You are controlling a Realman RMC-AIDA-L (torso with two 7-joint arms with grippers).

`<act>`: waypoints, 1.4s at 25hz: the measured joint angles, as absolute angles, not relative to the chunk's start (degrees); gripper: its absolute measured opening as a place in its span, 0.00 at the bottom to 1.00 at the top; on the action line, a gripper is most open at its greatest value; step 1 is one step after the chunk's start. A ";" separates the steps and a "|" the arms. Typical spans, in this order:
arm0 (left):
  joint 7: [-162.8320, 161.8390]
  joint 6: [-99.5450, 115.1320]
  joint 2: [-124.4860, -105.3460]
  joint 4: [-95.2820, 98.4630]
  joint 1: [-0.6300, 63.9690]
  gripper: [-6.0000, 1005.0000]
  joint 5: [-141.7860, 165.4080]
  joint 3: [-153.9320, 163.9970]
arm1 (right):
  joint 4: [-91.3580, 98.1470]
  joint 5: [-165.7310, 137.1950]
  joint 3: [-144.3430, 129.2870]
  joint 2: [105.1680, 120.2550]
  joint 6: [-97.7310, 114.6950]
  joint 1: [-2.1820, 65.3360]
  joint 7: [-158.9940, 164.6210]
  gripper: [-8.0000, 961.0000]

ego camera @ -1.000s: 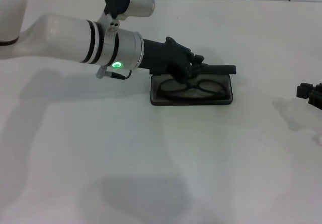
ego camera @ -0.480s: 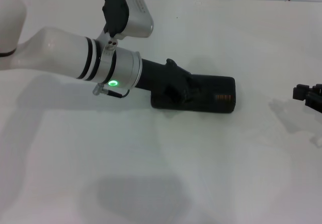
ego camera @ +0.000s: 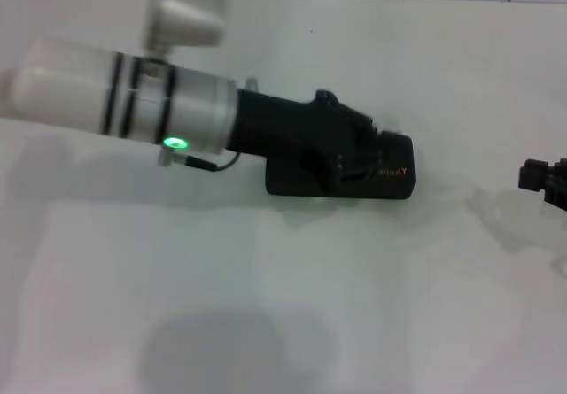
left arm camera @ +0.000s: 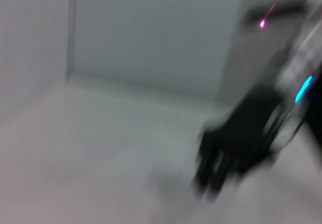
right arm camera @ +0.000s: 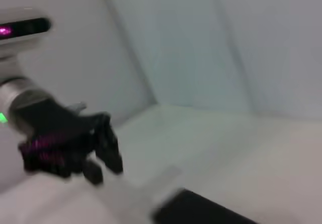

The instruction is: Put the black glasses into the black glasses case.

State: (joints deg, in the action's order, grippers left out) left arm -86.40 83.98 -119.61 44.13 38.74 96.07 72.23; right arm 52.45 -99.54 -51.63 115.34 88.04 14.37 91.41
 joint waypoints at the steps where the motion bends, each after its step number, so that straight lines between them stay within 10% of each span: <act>1: -86.85 85.02 -119.52 45.49 37.88 0.22 95.31 72.06 | 51.90 -99.14 -50.52 115.38 90.70 14.85 89.64 0.19; 8: -83.21 104.72 -117.61 54.90 26.71 0.30 86.74 64.29 | 48.27 -86.49 -58.88 115.97 101.35 16.36 77.72 0.20; 13: -82.85 109.29 -116.88 54.50 22.52 0.49 86.14 59.94 | 47.35 -80.11 -68.89 116.09 101.09 19.89 75.55 0.44; 29: -76.35 110.44 -115.43 47.85 20.33 0.72 87.71 59.53 | 46.06 -78.01 -72.16 116.10 102.14 21.67 75.41 0.89; 35: -74.29 110.99 -116.42 47.84 20.84 0.72 87.51 59.57 | 44.44 -77.94 -71.75 116.02 102.56 21.69 75.19 0.89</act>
State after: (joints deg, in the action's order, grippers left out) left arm -74.29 110.99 -116.42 47.84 20.84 87.51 59.57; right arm 44.44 -77.94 -71.75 116.02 102.56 21.69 75.19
